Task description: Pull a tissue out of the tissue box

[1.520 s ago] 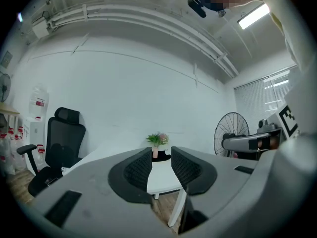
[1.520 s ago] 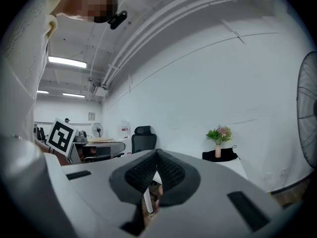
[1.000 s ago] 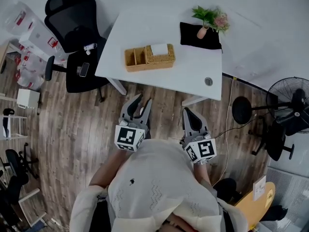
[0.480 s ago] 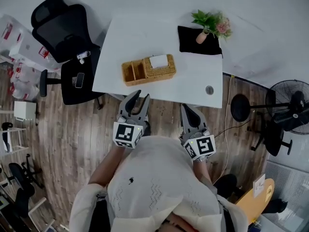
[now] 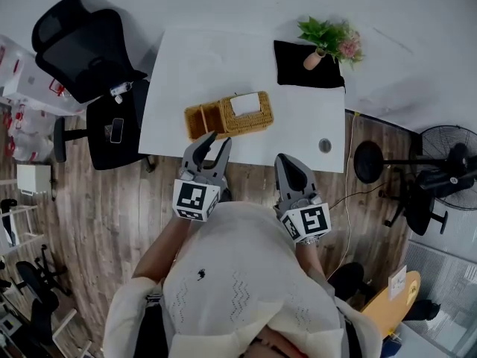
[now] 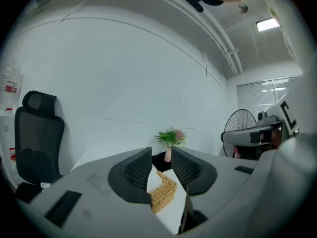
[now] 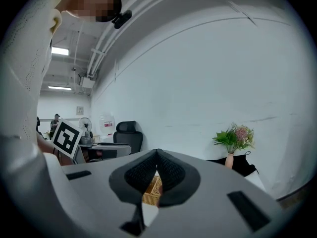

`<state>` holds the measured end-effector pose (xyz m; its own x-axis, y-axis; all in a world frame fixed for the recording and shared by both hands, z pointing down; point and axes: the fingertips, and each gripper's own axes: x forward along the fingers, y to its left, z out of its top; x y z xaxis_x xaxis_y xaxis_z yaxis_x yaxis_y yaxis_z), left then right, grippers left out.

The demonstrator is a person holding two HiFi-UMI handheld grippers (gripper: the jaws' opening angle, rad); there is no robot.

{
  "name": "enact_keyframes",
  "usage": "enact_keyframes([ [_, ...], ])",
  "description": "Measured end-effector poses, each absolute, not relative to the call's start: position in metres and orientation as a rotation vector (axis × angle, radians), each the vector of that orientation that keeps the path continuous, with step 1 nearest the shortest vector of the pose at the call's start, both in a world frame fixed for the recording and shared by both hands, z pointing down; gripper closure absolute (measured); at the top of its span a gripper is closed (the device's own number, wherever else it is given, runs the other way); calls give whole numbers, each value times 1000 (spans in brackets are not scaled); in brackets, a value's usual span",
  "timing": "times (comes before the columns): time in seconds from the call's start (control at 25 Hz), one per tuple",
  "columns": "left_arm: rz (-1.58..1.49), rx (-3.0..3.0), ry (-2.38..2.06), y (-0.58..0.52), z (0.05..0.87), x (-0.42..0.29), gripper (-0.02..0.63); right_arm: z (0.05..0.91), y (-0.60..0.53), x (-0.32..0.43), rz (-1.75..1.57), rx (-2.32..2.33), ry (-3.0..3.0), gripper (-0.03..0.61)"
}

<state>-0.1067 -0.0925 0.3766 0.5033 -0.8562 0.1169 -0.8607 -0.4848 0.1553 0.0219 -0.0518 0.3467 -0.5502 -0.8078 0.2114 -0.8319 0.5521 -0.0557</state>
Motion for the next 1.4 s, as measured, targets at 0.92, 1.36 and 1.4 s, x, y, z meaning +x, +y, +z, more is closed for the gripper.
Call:
enact_keyframes([
  [0.92,161,2452,-1322,-147,439,-112,491,362,-104,5,261,1401,-2564,577],
  [1.36,248,2309,-1296,-172,473,-104,491,369,-123,6,286,1268,-2587,577],
  [1.4,261,2306,-1288,-175,476,-103,491,370,-124,6,282,1257,-2585,577],
])
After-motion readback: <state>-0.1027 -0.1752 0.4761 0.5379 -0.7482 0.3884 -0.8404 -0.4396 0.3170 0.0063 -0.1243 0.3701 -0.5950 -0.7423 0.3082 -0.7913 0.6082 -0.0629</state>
